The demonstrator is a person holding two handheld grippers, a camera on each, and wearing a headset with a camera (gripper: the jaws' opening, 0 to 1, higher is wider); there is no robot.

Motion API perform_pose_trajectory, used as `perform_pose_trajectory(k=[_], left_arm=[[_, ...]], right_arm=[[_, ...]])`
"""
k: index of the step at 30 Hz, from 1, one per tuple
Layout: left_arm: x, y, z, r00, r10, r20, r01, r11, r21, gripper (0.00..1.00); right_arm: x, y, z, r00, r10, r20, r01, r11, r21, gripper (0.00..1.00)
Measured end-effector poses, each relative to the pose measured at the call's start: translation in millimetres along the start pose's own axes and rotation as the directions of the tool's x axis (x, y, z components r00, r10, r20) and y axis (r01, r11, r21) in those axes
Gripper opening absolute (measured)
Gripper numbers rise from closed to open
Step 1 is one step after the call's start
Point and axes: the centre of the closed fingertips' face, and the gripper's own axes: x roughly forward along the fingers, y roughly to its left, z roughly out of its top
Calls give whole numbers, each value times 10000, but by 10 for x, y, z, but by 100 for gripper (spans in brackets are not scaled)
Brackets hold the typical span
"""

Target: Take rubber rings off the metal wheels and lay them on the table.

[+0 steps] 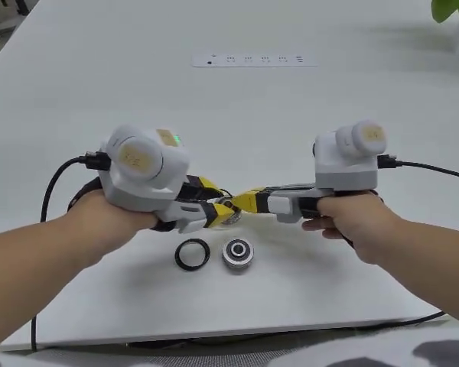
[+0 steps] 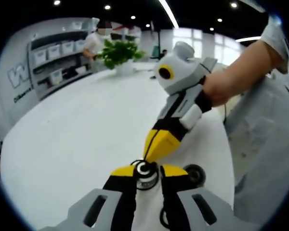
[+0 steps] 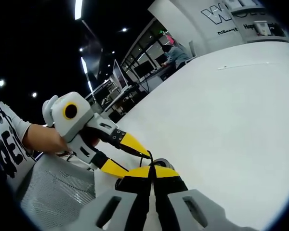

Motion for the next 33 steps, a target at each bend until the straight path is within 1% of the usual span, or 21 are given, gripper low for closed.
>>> perform_pose_trajectory(k=[7, 12, 18, 23, 29, 31, 33], left_arm=[[-111, -55, 59, 9994, -129, 313, 129, 9999, -6, 25], [-204, -114, 55, 9992, -237, 316, 229, 9994, 278, 29], [-334, -180, 33, 9992, -314, 256, 299, 9979, 582, 32], [-417, -249, 78, 9983, -391, 421, 361, 9969, 701, 37], [-521, -264, 116, 9974, -307, 650, 264, 9975, 661, 42], [-563, -260, 113, 9973, -240, 692, 192, 9974, 689, 43], [-605, -250, 93, 9978, -159, 649, 108, 9969, 776, 45]], right_arm=[[-5, 32, 0, 9999, 88, -49, -88, 9999, -91, 0], [-2, 57, -8, 9998, 161, -103, -162, 9998, -121, 0], [-1, 90, 15, 9996, 268, -21, -268, 9996, -66, 0], [-6, 120, 45, 9994, 347, 60, -346, 9994, -61, 0], [-13, 149, 65, 9991, 412, 102, -411, 9991, -106, 0], [-13, 163, 67, 9990, 446, 99, -444, 9989, -131, 0], [-11, 180, 69, 9987, 492, 94, -491, 9987, -147, 0]])
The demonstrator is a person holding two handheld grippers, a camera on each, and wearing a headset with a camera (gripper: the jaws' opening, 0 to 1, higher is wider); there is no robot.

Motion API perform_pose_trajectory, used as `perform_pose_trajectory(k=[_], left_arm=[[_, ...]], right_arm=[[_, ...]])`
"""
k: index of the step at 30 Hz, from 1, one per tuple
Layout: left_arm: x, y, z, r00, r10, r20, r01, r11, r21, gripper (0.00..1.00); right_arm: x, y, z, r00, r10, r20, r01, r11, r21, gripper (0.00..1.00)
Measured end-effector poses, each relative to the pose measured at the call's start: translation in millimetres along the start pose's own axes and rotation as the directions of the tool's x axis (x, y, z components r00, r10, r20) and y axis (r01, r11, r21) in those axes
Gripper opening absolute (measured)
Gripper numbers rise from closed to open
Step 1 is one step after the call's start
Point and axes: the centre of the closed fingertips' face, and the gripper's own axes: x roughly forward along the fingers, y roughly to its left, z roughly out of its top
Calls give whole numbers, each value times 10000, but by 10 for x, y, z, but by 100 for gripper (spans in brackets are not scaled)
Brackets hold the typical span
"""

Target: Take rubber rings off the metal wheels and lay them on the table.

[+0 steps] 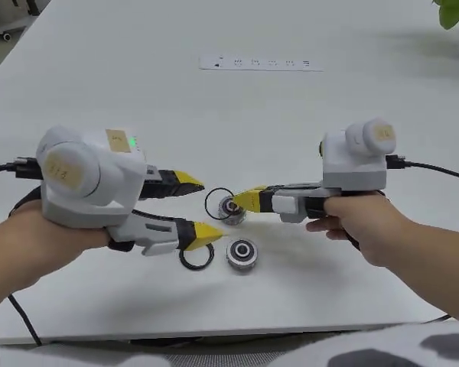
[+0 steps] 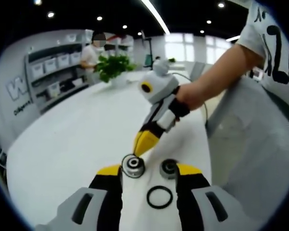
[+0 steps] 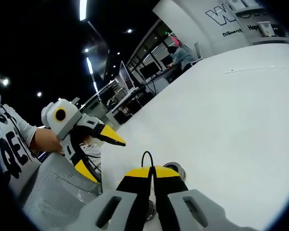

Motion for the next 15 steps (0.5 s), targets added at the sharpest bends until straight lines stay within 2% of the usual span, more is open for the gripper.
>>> perform_pose_trajectory(k=[8, 15], left_arm=[[-177, 59, -73, 9993, 371, 55, -369, 9989, -280, 48], [-272, 40, -165, 9986, 523, 3, -522, 9973, -517, 52]], right_arm=[[57, 119, -53, 9990, 304, -314, -310, 9993, -194, 0], [100, 218, -104, 9965, 584, -594, -606, 9975, -358, 0]])
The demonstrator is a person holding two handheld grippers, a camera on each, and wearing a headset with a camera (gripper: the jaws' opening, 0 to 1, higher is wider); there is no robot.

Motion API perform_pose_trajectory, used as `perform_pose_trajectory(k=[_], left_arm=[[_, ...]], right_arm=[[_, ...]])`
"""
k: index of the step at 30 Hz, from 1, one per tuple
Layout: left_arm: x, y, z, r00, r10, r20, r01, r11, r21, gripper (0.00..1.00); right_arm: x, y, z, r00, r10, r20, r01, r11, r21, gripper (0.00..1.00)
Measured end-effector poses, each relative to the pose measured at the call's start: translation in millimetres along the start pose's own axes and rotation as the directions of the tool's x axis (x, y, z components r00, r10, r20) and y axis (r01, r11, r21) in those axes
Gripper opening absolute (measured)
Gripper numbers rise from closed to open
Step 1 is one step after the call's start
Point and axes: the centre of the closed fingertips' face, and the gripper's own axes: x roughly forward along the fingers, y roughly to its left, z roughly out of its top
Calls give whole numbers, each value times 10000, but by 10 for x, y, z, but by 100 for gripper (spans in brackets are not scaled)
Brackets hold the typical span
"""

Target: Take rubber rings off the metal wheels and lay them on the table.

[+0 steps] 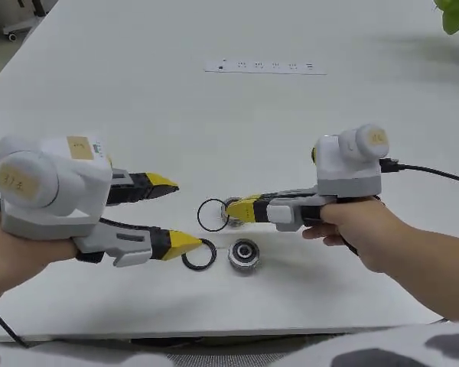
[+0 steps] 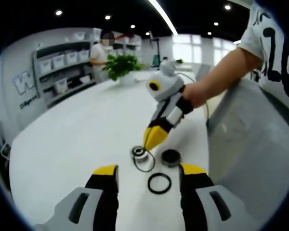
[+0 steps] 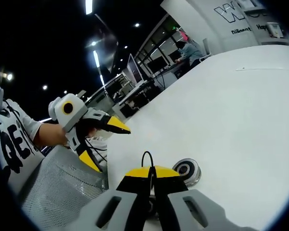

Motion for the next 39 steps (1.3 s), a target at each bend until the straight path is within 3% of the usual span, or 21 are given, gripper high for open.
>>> perform_pose_trajectory(k=[5, 17, 39], left_arm=[[-46, -17, -74, 9999, 86, -112, -87, 9999, -61, 54], [-104, -14, -134, 9996, 272, -112, -275, 9992, -296, 57], [-95, -138, -215, 9993, 84, -359, -98, 9992, -394, 57]], right_arm=[[38, 55, -54, 9996, 194, -227, -195, 9998, -32, 0], [115, 123, -201, 9948, 588, -832, -600, 9981, -127, 0], [165, 199, -369, 9855, 729, -1532, -775, 9967, -242, 0]])
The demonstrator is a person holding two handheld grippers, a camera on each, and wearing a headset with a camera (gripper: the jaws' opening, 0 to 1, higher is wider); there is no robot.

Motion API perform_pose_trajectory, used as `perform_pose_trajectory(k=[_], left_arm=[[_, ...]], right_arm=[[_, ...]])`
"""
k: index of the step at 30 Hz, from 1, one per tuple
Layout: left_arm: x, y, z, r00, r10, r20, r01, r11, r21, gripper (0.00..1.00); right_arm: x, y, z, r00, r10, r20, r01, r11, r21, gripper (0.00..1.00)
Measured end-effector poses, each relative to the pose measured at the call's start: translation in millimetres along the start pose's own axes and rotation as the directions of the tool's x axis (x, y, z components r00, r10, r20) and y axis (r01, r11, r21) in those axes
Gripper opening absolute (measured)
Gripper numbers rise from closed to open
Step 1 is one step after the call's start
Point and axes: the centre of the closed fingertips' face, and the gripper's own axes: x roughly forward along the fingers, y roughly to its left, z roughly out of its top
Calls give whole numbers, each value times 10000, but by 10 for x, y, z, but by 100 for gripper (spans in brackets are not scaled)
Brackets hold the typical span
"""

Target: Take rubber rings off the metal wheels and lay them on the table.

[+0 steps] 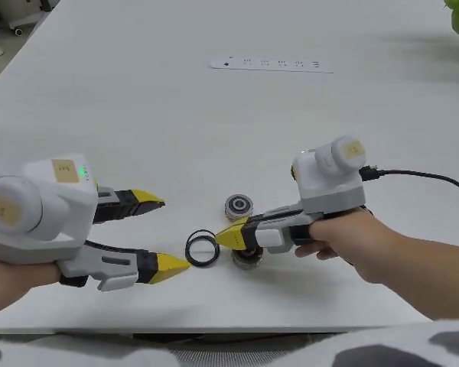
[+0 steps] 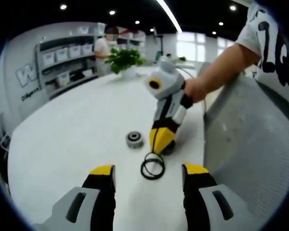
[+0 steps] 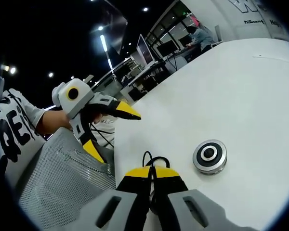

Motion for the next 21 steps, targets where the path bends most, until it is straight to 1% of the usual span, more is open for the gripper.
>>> perform_pose_trajectory(k=[7, 11, 16, 21], left_arm=[[6, -5, -21, 10000, -33, -59, 33, 10000, -64, 57], [20, 4, -54, 9999, -88, -97, 87, 9999, -54, 57], [39, 15, -95, 9998, -134, -149, 133, 9999, -97, 57], [50, 15, -109, 9997, -177, -168, 175, 9998, -123, 56]], right_arm=[[4, -12, -21, 9999, -80, -107, 80, 10000, -33, 0], [4, -38, -37, 9997, -138, -185, 136, 9999, -101, 0], [10, -33, -30, 9998, -158, -155, 155, 9997, -185, 0], [15, -21, -32, 9996, -193, -184, 186, 9992, -361, 0]])
